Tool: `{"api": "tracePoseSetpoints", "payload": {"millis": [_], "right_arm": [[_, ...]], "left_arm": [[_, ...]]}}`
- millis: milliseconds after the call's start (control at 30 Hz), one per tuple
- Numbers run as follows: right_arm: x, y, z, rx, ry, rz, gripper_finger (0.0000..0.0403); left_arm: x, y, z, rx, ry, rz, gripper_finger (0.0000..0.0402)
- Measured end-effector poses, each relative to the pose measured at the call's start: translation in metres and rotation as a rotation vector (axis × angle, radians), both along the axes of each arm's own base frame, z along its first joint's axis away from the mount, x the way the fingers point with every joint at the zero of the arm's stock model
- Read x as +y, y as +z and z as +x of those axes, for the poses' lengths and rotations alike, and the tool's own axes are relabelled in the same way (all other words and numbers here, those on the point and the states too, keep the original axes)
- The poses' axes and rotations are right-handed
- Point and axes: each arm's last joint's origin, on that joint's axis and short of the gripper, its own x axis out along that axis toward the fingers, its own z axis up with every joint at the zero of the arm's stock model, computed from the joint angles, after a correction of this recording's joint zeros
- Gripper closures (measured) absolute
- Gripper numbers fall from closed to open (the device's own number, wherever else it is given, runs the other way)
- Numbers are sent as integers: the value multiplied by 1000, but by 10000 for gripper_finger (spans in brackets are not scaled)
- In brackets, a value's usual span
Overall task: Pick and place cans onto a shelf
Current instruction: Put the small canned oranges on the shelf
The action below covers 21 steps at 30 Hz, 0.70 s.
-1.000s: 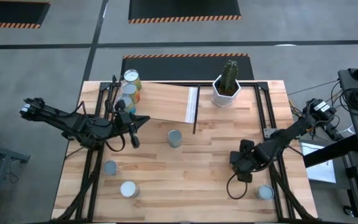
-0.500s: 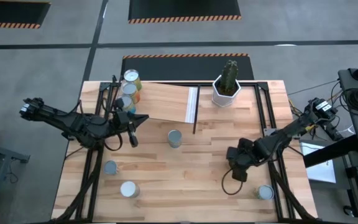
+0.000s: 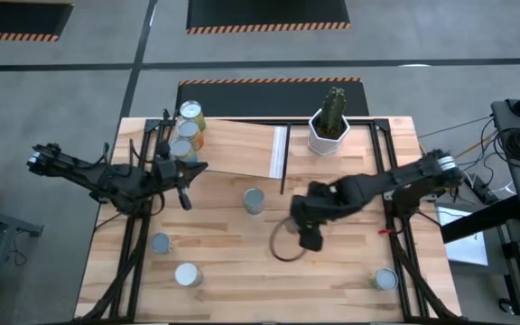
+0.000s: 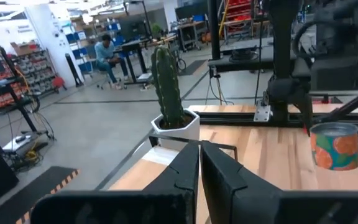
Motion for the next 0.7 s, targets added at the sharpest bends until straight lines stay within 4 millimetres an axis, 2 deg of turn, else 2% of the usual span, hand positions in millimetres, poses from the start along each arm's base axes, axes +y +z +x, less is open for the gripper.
{"api": "tracePoseSetpoints", "payload": {"millis": [200, 367, 533, 700], "right_arm": [[-22, 31, 48, -64, 62, -57, 116], [-52, 46, 83, -122, 72, -105, 118], [-89, 48, 111, -154, 64, -157, 116], [-126, 39, 133, -173, 54, -204, 117]], "left_arm": [[5, 16, -15, -60, -3, 18, 402], [8, 13, -24, -42, -5, 28, 402], [10, 14, -29, -40, -7, 43, 402], [11, 13, -32, -29, -7, 48, 402]]}}
